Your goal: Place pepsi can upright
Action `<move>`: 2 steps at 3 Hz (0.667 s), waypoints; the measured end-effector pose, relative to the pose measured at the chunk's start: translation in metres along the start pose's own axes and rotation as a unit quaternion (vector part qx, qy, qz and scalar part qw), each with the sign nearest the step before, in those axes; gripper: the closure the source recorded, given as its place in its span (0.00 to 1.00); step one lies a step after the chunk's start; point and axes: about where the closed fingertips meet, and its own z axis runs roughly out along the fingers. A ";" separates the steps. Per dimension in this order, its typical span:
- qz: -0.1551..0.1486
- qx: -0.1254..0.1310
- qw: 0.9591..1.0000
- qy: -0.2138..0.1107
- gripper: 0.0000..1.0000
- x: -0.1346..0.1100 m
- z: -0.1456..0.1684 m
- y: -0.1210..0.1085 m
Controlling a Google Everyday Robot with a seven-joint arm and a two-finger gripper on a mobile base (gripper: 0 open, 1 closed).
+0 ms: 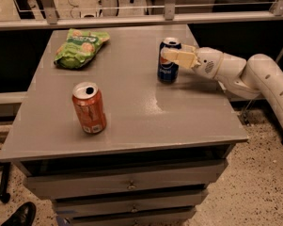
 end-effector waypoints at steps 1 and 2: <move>0.000 0.000 1.000 0.000 0.13 -0.001 0.000 0.000; -0.022 0.012 0.999 0.023 0.00 -0.001 -0.016 -0.002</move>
Offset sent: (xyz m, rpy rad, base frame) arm -0.0091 -0.0491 -0.0074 -0.1583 -0.0504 -0.0505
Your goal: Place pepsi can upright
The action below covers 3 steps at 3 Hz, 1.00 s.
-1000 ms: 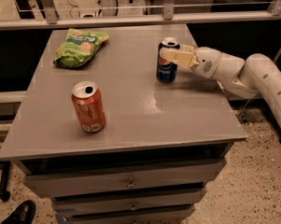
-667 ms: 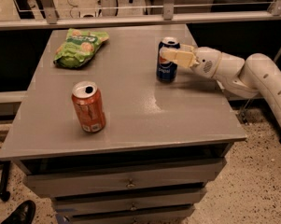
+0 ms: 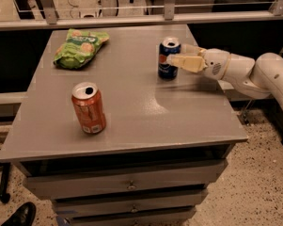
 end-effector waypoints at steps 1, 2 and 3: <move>-0.029 0.019 0.999 0.026 0.00 0.000 -0.029 -0.003; -0.068 0.039 0.995 0.064 0.00 -0.007 -0.062 -0.006; -0.128 0.054 0.985 0.102 0.00 -0.020 -0.106 -0.005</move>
Offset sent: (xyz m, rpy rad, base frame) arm -0.0302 -0.1141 0.0025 -0.3319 -0.1158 -0.0978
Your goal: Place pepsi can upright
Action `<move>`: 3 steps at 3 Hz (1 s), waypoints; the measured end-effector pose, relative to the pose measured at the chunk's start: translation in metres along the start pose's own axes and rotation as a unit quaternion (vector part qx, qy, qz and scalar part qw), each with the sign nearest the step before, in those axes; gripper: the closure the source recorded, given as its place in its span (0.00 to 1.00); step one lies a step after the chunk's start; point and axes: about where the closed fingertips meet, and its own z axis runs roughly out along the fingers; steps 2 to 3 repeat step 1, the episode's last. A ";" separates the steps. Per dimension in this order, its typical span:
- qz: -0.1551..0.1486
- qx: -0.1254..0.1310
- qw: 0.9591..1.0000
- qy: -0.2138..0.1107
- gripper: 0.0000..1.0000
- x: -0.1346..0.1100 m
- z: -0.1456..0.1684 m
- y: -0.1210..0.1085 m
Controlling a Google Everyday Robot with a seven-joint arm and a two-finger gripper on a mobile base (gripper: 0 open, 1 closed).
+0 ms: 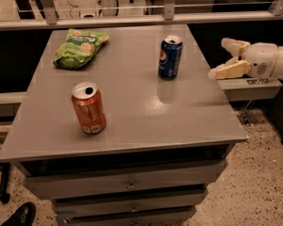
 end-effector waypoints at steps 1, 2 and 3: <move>-0.001 -0.005 1.000 0.000 0.00 -0.001 0.004 0.002; -0.001 -0.005 1.000 0.000 0.00 -0.001 0.004 0.002; -0.001 -0.005 1.000 0.000 0.00 -0.001 0.004 0.002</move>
Offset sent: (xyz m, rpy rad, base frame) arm 0.0000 0.0000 0.0000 0.0000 0.0000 0.0000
